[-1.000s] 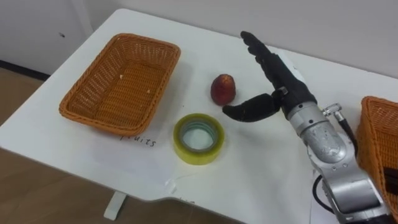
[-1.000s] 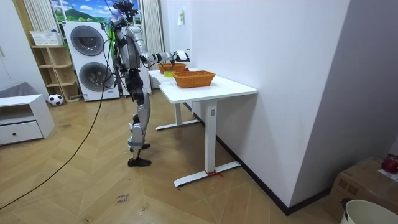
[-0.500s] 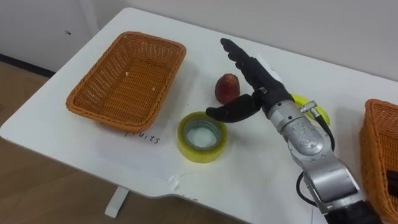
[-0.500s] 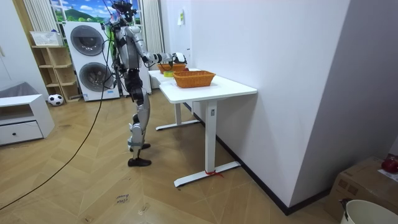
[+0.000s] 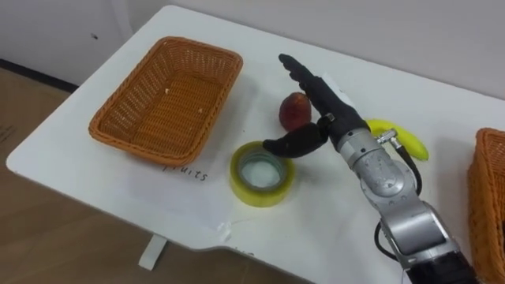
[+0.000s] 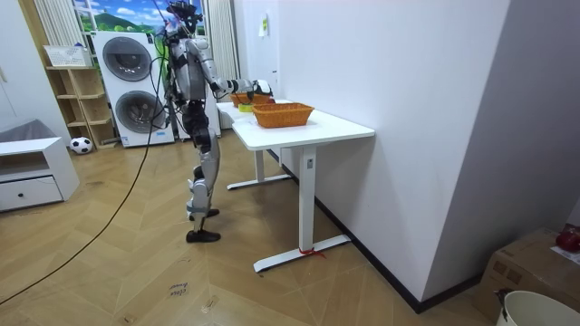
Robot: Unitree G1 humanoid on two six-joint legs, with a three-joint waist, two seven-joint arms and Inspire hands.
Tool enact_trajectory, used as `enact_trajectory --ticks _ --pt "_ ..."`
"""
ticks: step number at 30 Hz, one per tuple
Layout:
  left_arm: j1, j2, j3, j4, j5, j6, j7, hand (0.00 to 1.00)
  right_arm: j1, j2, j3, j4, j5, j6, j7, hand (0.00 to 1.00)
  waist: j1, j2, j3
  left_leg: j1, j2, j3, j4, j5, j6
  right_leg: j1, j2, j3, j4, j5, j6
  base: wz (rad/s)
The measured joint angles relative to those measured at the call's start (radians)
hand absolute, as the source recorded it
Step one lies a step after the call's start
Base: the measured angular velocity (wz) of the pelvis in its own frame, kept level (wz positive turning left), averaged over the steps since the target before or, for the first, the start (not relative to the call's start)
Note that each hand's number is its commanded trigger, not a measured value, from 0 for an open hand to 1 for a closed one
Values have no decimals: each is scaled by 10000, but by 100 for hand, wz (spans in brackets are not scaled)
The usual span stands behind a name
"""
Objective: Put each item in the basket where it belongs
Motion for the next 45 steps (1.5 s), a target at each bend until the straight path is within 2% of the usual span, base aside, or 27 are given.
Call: enact_trajectory --ticks 11,23,40,45 --pt "28 -1 -45 -2 2 7 13 0 0 -20 718 20 -556 113 35 0 180 -23 -9 83 -3 -74 -84 0 0 56 0 -2 1 0 0 1" --pt "-198 4 -139 -97 8 9 9 0 -1 0 752 235 -1950 160 102 0 190 -10 -16 12 -14 -92 -41 0 0 2 4 138 10 0 0 -1" --pt "-179 60 -140 -187 3 3 -42 0 52 -76 936 258 -2039 197 637 0 169 -34 -44 -16 -12 -77 13 1 1 -17 5 176 9 0 0 0" --pt "-173 61 -139 -179 -3 3 -50 0 53 -77 936 285 -2039 198 686 0 171 -45 -50 -14 -13 -77 12 1 1 -18 8 307 9 0 0 0"
